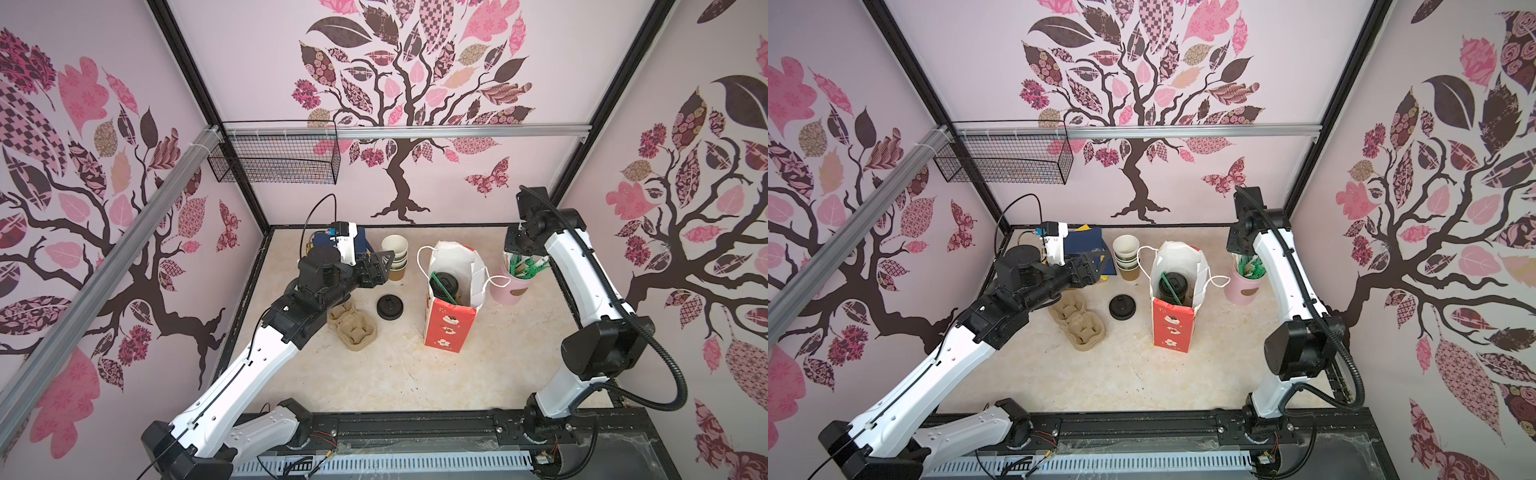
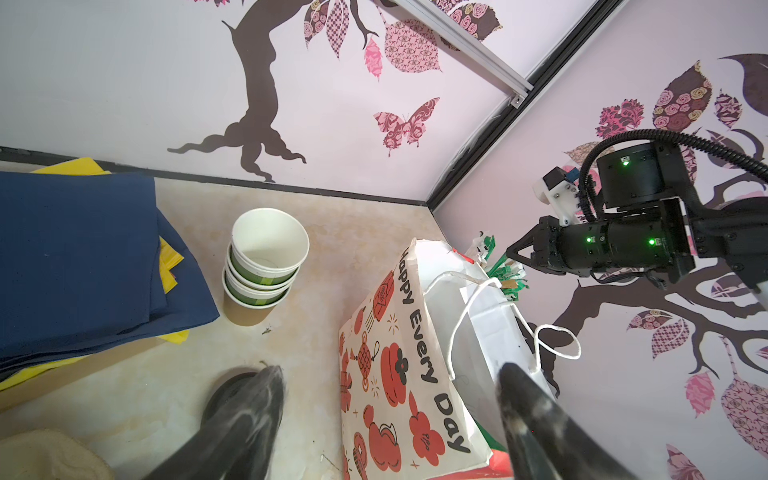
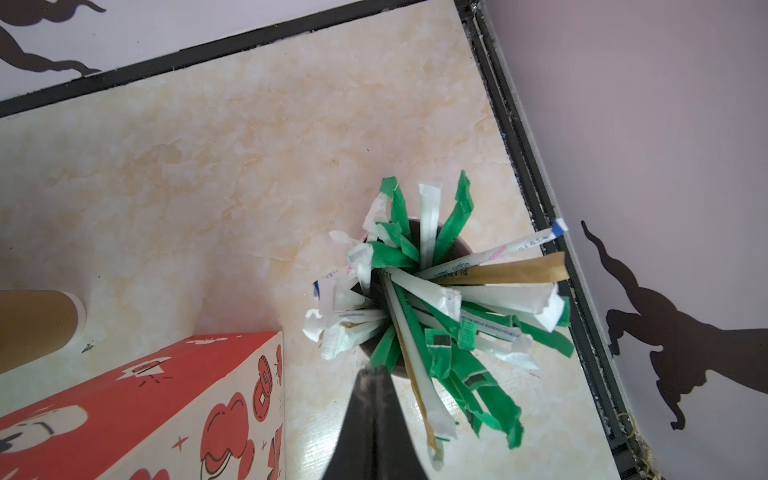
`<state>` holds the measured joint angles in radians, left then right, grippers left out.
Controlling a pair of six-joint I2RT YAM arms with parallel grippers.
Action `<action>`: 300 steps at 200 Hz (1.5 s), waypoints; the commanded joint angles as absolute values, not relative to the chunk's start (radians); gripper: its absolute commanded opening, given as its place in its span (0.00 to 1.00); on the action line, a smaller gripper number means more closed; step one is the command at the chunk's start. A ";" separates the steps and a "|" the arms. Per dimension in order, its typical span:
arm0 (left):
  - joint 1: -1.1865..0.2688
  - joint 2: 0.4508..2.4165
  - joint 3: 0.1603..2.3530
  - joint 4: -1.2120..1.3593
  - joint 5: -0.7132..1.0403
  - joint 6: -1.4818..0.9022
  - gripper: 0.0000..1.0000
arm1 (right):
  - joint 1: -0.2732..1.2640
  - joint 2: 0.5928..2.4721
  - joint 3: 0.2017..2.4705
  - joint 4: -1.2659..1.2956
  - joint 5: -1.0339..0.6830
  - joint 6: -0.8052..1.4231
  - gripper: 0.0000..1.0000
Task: Pack the takeout coffee
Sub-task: 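Lower the right gripper onto the straws and grasp another green straw, then lift the second green straw out and swing it over the bag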
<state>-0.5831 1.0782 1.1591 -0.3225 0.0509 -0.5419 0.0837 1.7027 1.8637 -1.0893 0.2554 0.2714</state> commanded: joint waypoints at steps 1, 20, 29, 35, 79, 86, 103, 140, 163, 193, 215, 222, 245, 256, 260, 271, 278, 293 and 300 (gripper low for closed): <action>-0.586 1.086 1.158 -0.288 0.064 -0.528 0.83 | 0.079 1.637 1.946 -1.135 0.283 0.295 0.00; -0.586 1.090 1.157 -0.283 0.073 -0.529 0.83 | 0.077 1.621 2.005 -1.176 0.290 0.319 0.00; -0.586 1.094 1.157 -0.277 0.084 -0.530 0.83 | 0.078 1.607 2.021 -1.185 0.289 0.330 0.00; -0.586 1.097 1.157 -0.273 0.095 -0.529 0.83 | 0.078 1.597 2.027 -1.190 0.288 0.336 0.00; -0.590 1.139 1.174 -0.242 0.209 -0.520 0.84 | 0.078 1.551 2.096 -1.210 0.292 0.338 0.00; -0.592 1.147 1.179 -0.241 0.220 -0.518 0.84 | 0.078 1.551 2.110 -1.216 0.294 0.336 0.00; -0.597 1.161 1.187 -0.244 0.229 -0.517 0.84 | 0.078 1.557 2.139 -1.247 0.315 0.334 0.00; -0.598 1.164 1.188 -0.248 0.229 -0.513 0.84 | 0.079 1.546 2.071 -1.211 0.297 0.343 0.00; -0.600 1.160 1.187 -0.252 0.223 -0.512 0.84 | 0.078 1.551 2.120 -1.225 0.303 0.340 0.00; -0.602 1.163 1.187 -0.244 0.222 -0.515 0.84 | 0.078 1.550 2.247 -1.279 0.311 0.328 0.00; -0.606 1.179 1.195 -0.238 0.239 -0.517 0.84 | 0.078 1.525 2.323 -1.309 0.288 0.313 0.00; -0.607 1.184 1.200 -0.237 0.246 -0.516 0.84 | 0.079 1.515 2.343 -1.318 0.274 0.306 0.00; -0.618 1.206 1.217 -0.233 0.269 -0.513 0.84 | 0.079 1.489 2.419 -1.354 0.205 0.284 0.00; -0.624 1.214 1.222 -0.232 0.280 -0.512 0.84 | 0.078 1.467 2.427 -1.349 0.150 0.277 0.00; -0.626 1.218 1.225 -0.233 0.283 -0.512 0.84 | 0.078 1.455 2.421 -1.339 0.125 0.277 0.00; -0.631 1.227 1.232 -0.232 0.288 -0.512 0.84 | 0.078 1.429 2.410 -1.322 0.045 0.274 0.00; -0.633 1.232 1.236 -0.232 0.290 -0.513 0.84 | 0.079 1.419 2.411 -1.315 -0.004 0.274 0.00; -0.639 1.239 1.240 -0.233 0.294 -0.513 0.84 | 0.079 1.401 2.401 -1.302 -0.115 0.279 0.00; -0.641 1.244 1.242 -0.233 0.296 -0.514 0.84 | 0.078 1.392 2.388 -1.292 -0.161 0.284 0.00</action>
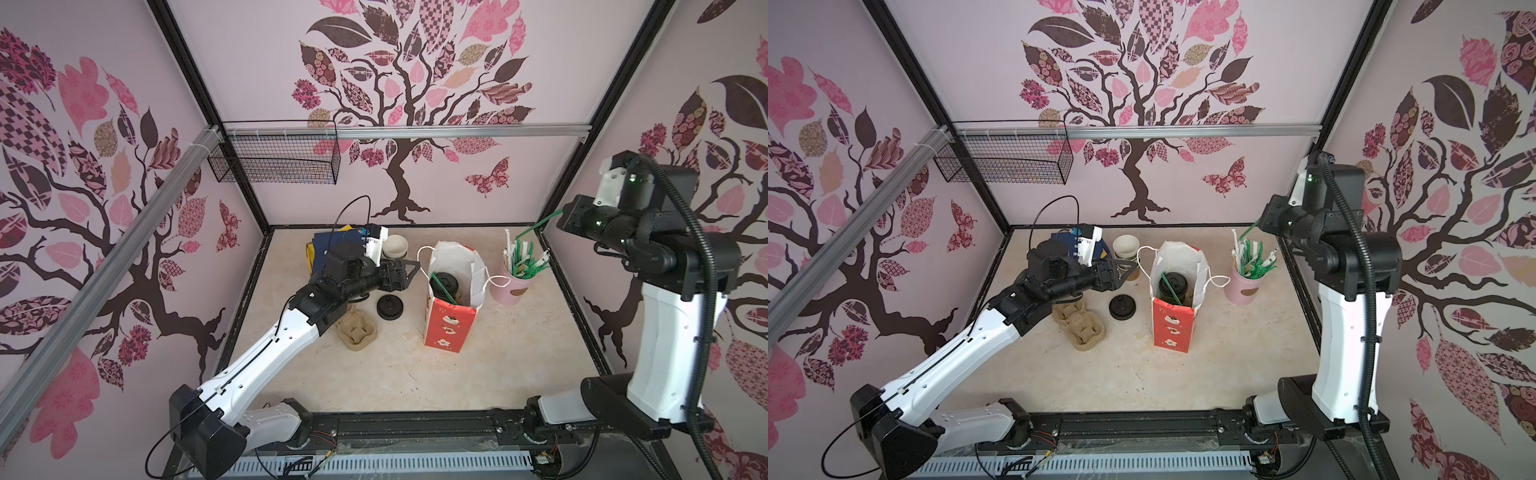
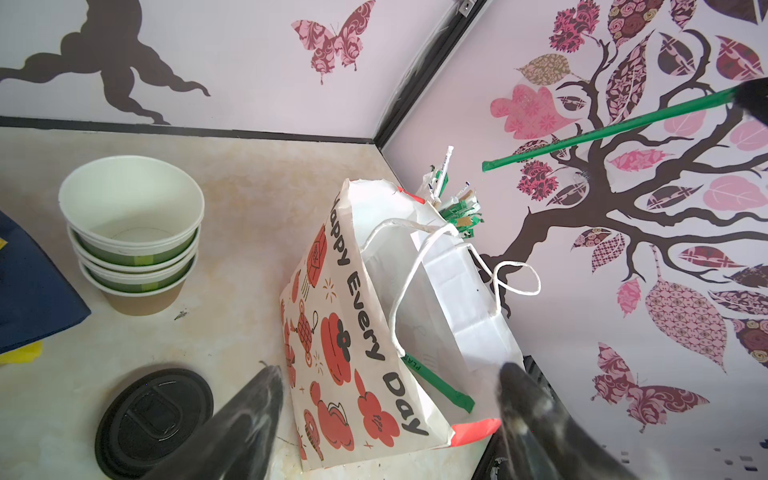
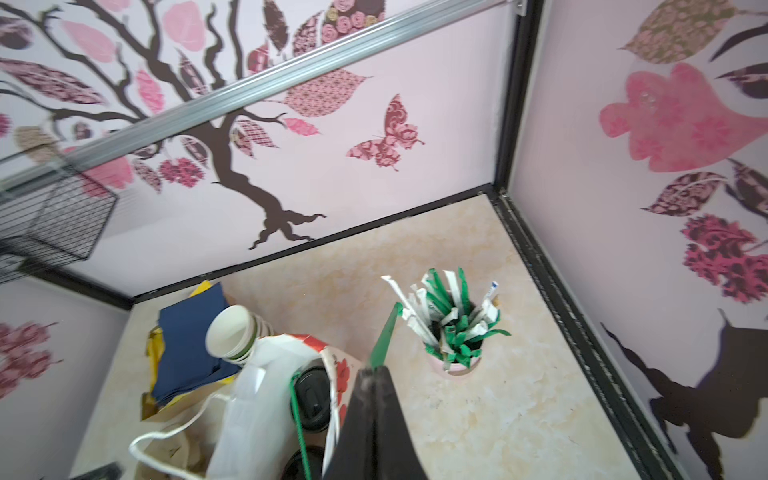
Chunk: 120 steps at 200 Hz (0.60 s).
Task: Pack the takeout coffee
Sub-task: 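Lift the second green straw out and swing it over the bag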
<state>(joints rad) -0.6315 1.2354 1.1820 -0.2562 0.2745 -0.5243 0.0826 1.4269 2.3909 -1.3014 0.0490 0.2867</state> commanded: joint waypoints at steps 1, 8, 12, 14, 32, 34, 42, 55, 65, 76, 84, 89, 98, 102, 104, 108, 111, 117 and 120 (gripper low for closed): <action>-0.641 1.244 1.242 -0.233 0.296 -0.515 0.84 | 0.078 1.390 2.386 -1.290 -0.167 0.284 0.00; -0.643 1.247 1.241 -0.234 0.295 -0.518 0.83 | 0.079 1.382 2.367 -1.282 -0.217 0.287 0.00; -0.644 1.247 1.242 -0.237 0.295 -0.520 0.83 | 0.080 1.379 2.358 -1.277 -0.243 0.289 0.00; -0.644 1.248 1.242 -0.237 0.294 -0.521 0.83 | 0.080 1.377 2.353 -1.275 -0.256 0.289 0.00; -0.646 1.250 1.241 -0.238 0.290 -0.525 0.82 | 0.100 1.363 2.292 -1.247 -0.343 0.294 0.00; -0.646 1.251 1.242 -0.238 0.289 -0.526 0.82 | 0.105 1.362 2.285 -1.244 -0.347 0.295 0.00; -0.647 1.249 1.243 -0.241 0.285 -0.526 0.82 | 0.143 1.359 2.262 -1.229 -0.344 0.295 0.00; -0.647 1.246 1.246 -0.249 0.271 -0.526 0.82 | 0.235 1.367 2.237 -1.218 -0.288 0.286 0.00; -0.647 1.240 1.244 -0.257 0.254 -0.528 0.82 | 0.298 1.381 2.223 -1.209 -0.232 0.279 0.00; -0.648 1.230 1.239 -0.264 0.225 -0.533 0.82 | 0.370 1.396 2.202 -1.196 -0.150 0.263 0.00; -0.647 1.221 1.236 -0.270 0.199 -0.534 0.81 | 0.420 1.404 2.181 -1.178 -0.073 0.244 0.00; -0.647 1.213 1.234 -0.274 0.183 -0.533 0.81 | 0.437 1.406 2.158 -1.165 -0.043 0.232 0.00; -0.647 1.198 1.228 -0.285 0.147 -0.533 0.81 | 0.443 1.400 2.102 -1.124 -0.025 0.216 0.00; -0.647 1.190 1.227 -0.290 0.129 -0.533 0.81 | 0.444 1.394 2.073 -1.099 -0.015 0.212 0.00; -0.647 1.186 1.225 -0.293 0.120 -0.533 0.81 | 0.445 1.390 2.058 -1.088 -0.012 0.209 0.00; -0.647 1.178 1.223 -0.298 0.100 -0.533 0.81 | 0.445 1.381 2.025 -1.059 -0.007 0.200 0.00; -0.646 1.170 1.221 -0.302 0.086 -0.533 0.81 | 0.447 1.373 1.999 -1.038 -0.003 0.194 0.00; -0.644 1.155 1.214 -0.310 0.057 -0.533 0.81 | 0.449 1.358 1.949 -0.993 0.008 0.185 0.00; -0.643 1.147 1.211 -0.313 0.042 -0.534 0.81 | 0.449 1.350 1.924 -0.968 0.012 0.181 0.00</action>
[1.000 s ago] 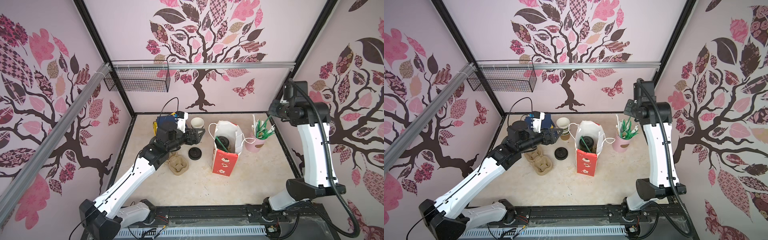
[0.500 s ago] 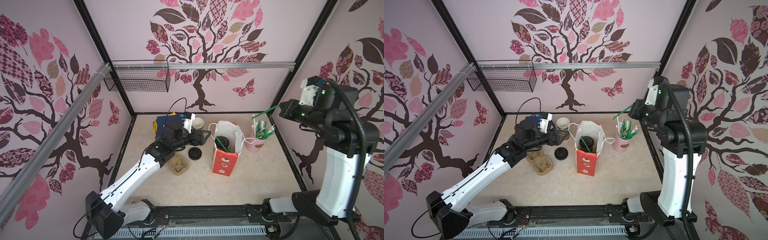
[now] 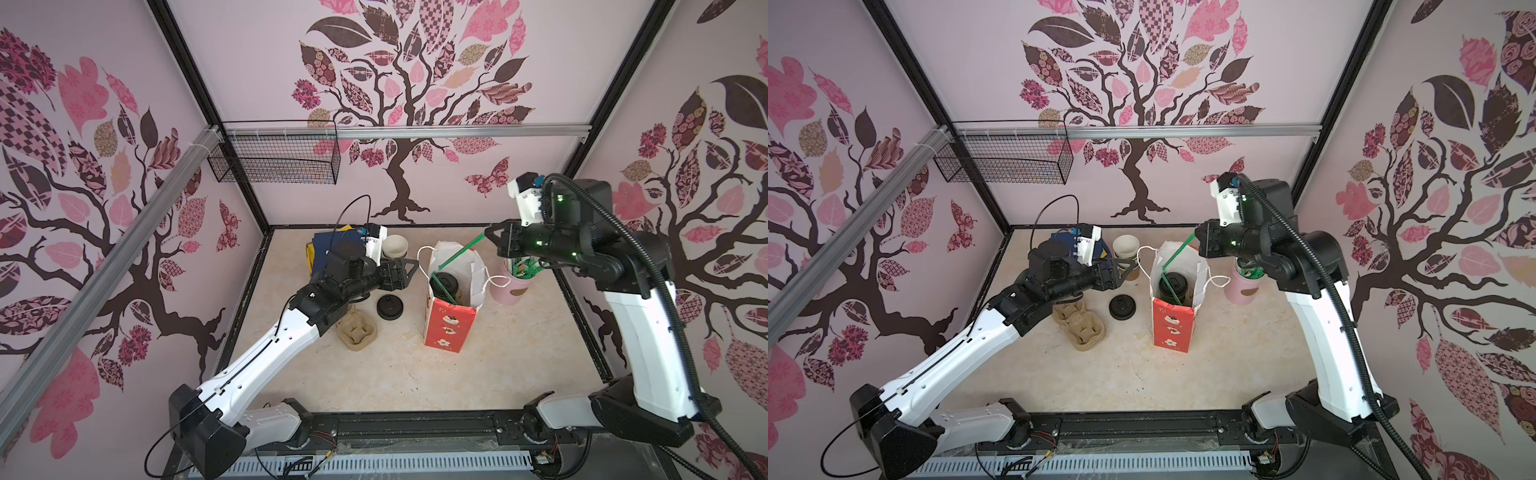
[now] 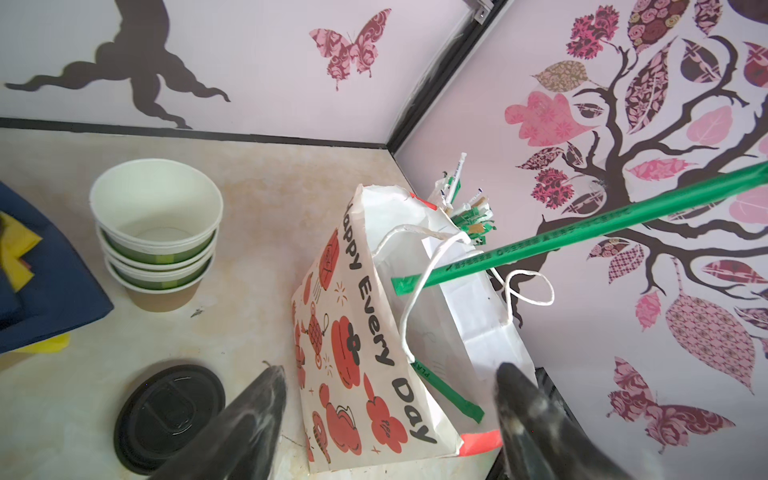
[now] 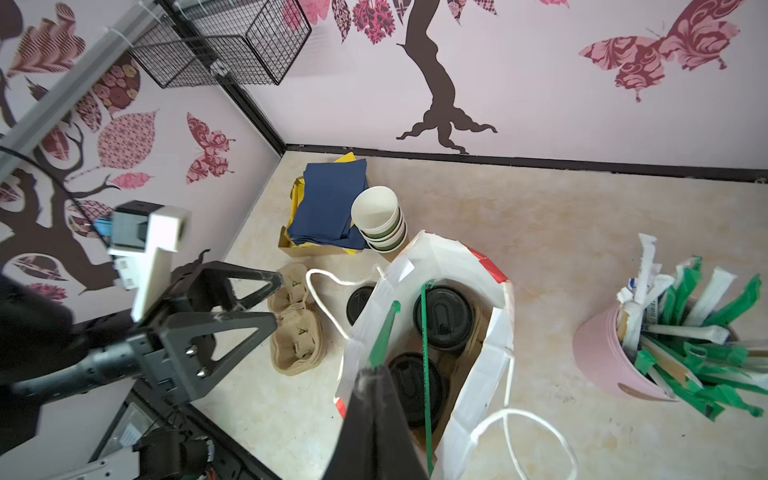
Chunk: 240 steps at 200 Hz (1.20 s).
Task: Pack the takeout coffee
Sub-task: 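Lift the second green straw out and swing it over the bag, then lower the green straw into the bag beside the cups and release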
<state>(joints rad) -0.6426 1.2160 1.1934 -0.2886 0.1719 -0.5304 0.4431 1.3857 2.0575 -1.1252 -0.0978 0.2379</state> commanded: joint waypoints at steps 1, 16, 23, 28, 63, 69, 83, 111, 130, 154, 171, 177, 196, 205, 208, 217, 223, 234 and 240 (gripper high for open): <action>-0.644 1.143 1.209 -0.314 0.037 -0.534 0.81 | 0.449 1.348 1.915 -0.961 0.013 0.179 0.00; -0.637 1.104 1.192 -0.330 -0.028 -0.542 0.81 | 0.449 1.329 1.833 -0.881 0.027 0.161 0.00; -0.634 1.086 1.187 -0.346 -0.060 -0.547 0.81 | 0.450 1.324 1.796 -0.851 0.028 0.156 0.00; -0.631 1.075 1.182 -0.360 -0.085 -0.553 0.81 | 0.451 1.322 1.775 -0.831 0.025 0.153 0.00; -0.607 1.020 1.164 -0.474 -0.212 -0.609 0.81 | 0.451 1.304 1.619 -0.671 0.001 0.155 0.00; -0.601 1.015 1.163 -0.497 -0.229 -0.623 0.81 | 0.452 1.297 1.588 -0.644 -0.004 0.155 0.00; -0.586 1.006 1.161 -0.549 -0.251 -0.655 0.81 | 0.452 1.280 1.512 -0.577 -0.021 0.156 0.00; -0.568 0.991 1.155 -0.601 -0.277 -0.689 0.81 | 0.480 1.260 1.415 -0.520 -0.043 0.137 0.00; -0.567 0.987 1.153 -0.610 -0.284 -0.697 0.81 | 0.509 1.251 1.374 -0.519 -0.043 0.117 0.00; -0.566 0.987 1.153 -0.614 -0.286 -0.699 0.81 | 0.538 1.249 1.360 -0.547 -0.019 0.098 0.00; -0.565 0.987 1.153 -0.613 -0.284 -0.701 0.81 | 0.546 1.246 1.378 -0.584 0.017 0.091 0.00; -0.565 0.989 1.153 -0.612 -0.280 -0.702 0.81 | 0.546 1.246 1.390 -0.599 0.036 0.091 0.00; -0.565 0.997 1.149 -0.601 -0.258 -0.701 0.81 | 0.548 1.254 1.434 -0.658 0.079 0.082 0.00; -0.564 1.000 1.147 -0.595 -0.248 -0.702 0.81 | 0.552 1.256 1.442 -0.672 0.094 0.080 0.00; -0.565 1.001 1.148 -0.593 -0.245 -0.701 0.81 | 0.552 1.256 1.442 -0.672 0.097 0.080 0.00; -0.565 1.005 1.147 -0.587 -0.239 -0.702 0.81 | 0.554 1.255 1.435 -0.666 0.103 0.078 0.00; -0.565 1.007 1.145 -0.583 -0.235 -0.701 0.81 | 0.555 1.256 1.429 -0.659 0.103 0.078 0.00; -0.565 1.011 1.147 -0.579 -0.229 -0.700 0.81 | 0.558 1.259 1.421 -0.651 0.089 0.080 0.00; -0.565 1.012 1.147 -0.576 -0.229 -0.699 0.81 | 0.559 1.263 1.416 -0.649 0.079 0.081 0.00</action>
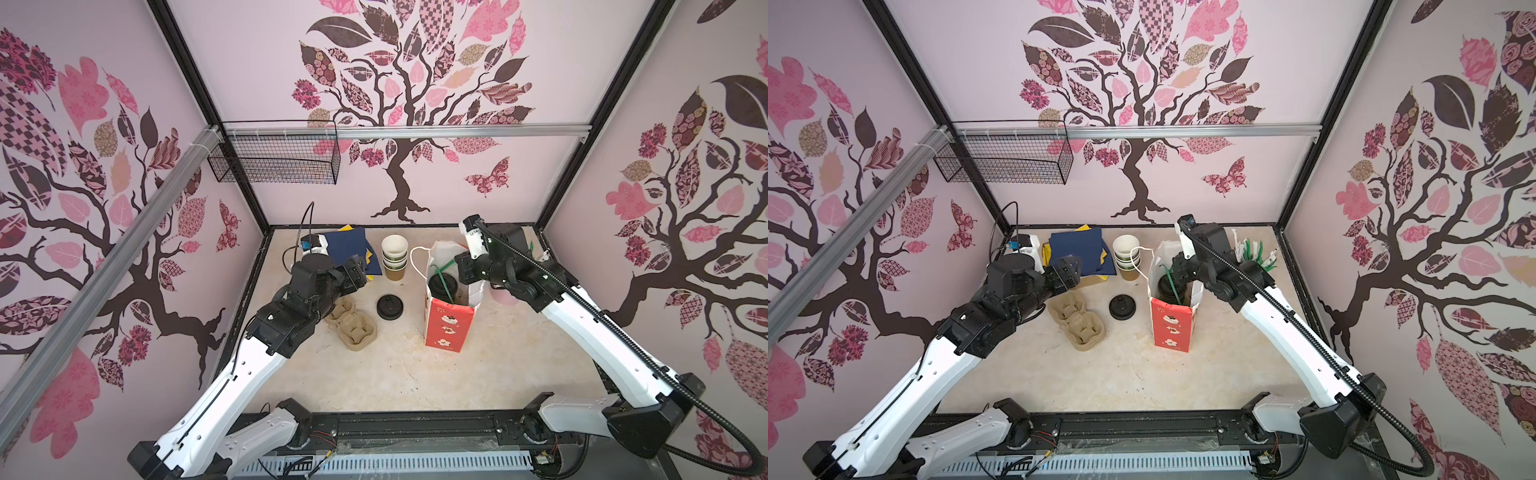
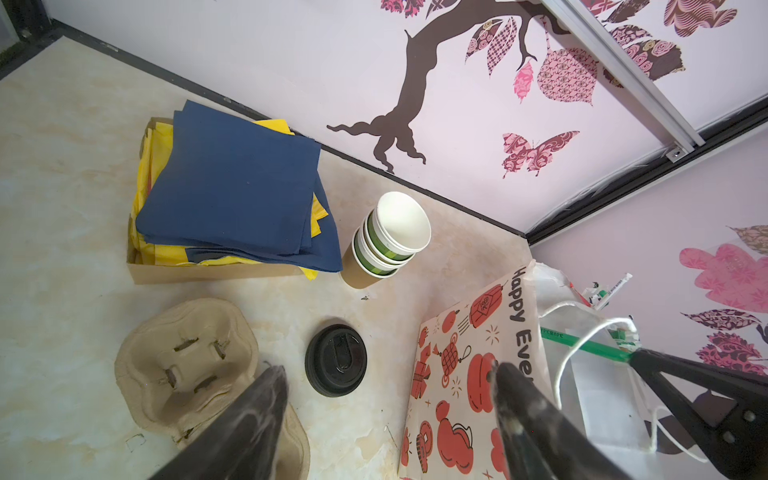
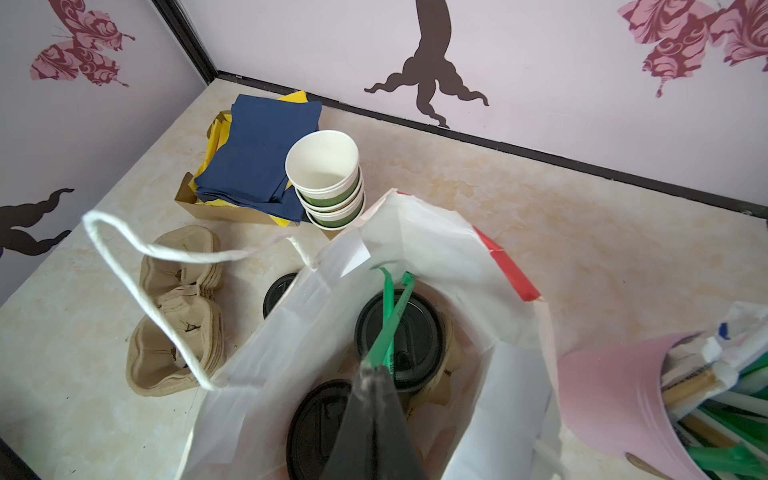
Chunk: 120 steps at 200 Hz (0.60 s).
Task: Pack the takeout coffee
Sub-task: 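Lower the green straw into the bag beside the cups and release, then raise the right gripper from the bag while the left moves to the blue napkins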
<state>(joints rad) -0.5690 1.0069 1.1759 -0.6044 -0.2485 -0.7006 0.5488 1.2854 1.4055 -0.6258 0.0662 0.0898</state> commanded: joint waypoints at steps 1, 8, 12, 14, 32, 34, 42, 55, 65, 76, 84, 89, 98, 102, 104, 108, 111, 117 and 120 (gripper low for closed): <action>-0.565 1.012 1.147 -0.576 -0.228 -0.698 0.81 | 0.559 1.264 1.415 -0.649 0.077 0.081 0.00; -0.565 1.015 1.146 -0.574 -0.227 -0.698 0.81 | 0.558 1.269 1.408 -0.647 0.057 0.084 0.00; -0.564 1.013 1.147 -0.574 -0.227 -0.697 0.81 | 0.560 1.272 1.403 -0.648 0.042 0.084 0.02; -0.564 1.015 1.146 -0.574 -0.227 -0.695 0.81 | 0.560 1.274 1.403 -0.650 0.035 0.083 0.03; -0.564 1.011 1.151 -0.579 -0.234 -0.689 0.81 | 0.562 1.287 1.397 -0.672 -0.029 0.080 0.16; -0.564 1.010 1.151 -0.581 -0.236 -0.690 0.81 | 0.563 1.287 1.397 -0.676 -0.037 0.081 0.18; -0.563 1.007 1.150 -0.586 -0.241 -0.689 0.81 | 0.562 1.285 1.403 -0.689 -0.062 0.081 0.27; -0.561 1.001 1.149 -0.587 -0.248 -0.687 0.81 | 0.562 1.276 1.419 -0.706 -0.081 0.083 0.42; -0.560 1.000 1.150 -0.588 -0.252 -0.680 0.81 | 0.563 1.267 1.443 -0.722 -0.071 0.083 0.50; -0.555 1.003 1.158 -0.592 -0.253 -0.671 0.82 | 0.562 1.261 1.485 -0.745 -0.042 0.082 0.58; -0.553 1.009 1.165 -0.595 -0.256 -0.666 0.82 | 0.561 1.259 1.522 -0.764 -0.019 0.081 0.64; -0.551 1.012 1.171 -0.600 -0.258 -0.661 0.82 | 0.562 1.259 1.547 -0.777 -0.003 0.080 0.67; -0.548 1.018 1.179 -0.606 -0.258 -0.654 0.82 | 0.563 1.258 1.592 -0.794 0.030 0.080 0.70; -0.548 1.021 1.184 -0.611 -0.259 -0.651 0.82 | 0.562 1.257 1.607 -0.800 0.047 0.081 0.71; -0.547 1.022 1.186 -0.612 -0.259 -0.651 0.82 | 0.562 1.255 1.614 -0.801 0.058 0.081 0.71; -0.544 1.026 1.190 -0.616 -0.259 -0.649 0.82 | 0.563 1.252 1.630 -0.803 0.079 0.083 0.71; -0.543 1.028 1.191 -0.619 -0.259 -0.648 0.82 | 0.562 1.249 1.638 -0.803 0.099 0.084 0.71; -0.540 1.032 1.196 -0.628 -0.260 -0.646 0.82 | 0.563 1.239 1.653 -0.796 0.137 0.084 0.72; -0.538 1.034 1.198 -0.631 -0.261 -0.645 0.82 | 0.562 1.234 1.656 -0.790 0.160 0.084 0.72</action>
